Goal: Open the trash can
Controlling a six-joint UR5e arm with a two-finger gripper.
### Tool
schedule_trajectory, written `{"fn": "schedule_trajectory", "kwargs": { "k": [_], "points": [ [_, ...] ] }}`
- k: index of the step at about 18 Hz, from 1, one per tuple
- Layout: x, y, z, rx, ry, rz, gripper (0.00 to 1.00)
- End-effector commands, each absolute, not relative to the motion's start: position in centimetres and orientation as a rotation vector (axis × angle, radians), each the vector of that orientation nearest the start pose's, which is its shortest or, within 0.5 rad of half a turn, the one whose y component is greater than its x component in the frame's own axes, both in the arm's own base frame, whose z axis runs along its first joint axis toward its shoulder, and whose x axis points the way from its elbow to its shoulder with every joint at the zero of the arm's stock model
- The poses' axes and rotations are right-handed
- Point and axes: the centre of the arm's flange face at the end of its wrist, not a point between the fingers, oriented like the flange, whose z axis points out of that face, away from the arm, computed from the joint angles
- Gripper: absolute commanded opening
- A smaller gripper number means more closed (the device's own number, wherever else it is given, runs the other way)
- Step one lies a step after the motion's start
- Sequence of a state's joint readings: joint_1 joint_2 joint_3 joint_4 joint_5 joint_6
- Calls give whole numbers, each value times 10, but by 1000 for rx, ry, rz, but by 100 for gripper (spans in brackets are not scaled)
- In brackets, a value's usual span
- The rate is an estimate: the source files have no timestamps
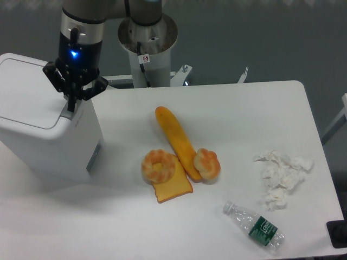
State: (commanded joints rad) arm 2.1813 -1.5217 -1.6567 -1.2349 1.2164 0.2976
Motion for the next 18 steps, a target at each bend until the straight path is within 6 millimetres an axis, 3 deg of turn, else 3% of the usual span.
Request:
{"fn": "schedule_trajectory", "kwargs": {
  "k": [5,13,15,18],
  "points": [
    [-147,503,498,-2710,-354,-270,9],
    [-153,497,509,-2689,-365,-252,11],
    [-165,494,510,-2683,-388,-240,20],
    [-196,484,511,-2663,-466,-216,43]
  ]
}}
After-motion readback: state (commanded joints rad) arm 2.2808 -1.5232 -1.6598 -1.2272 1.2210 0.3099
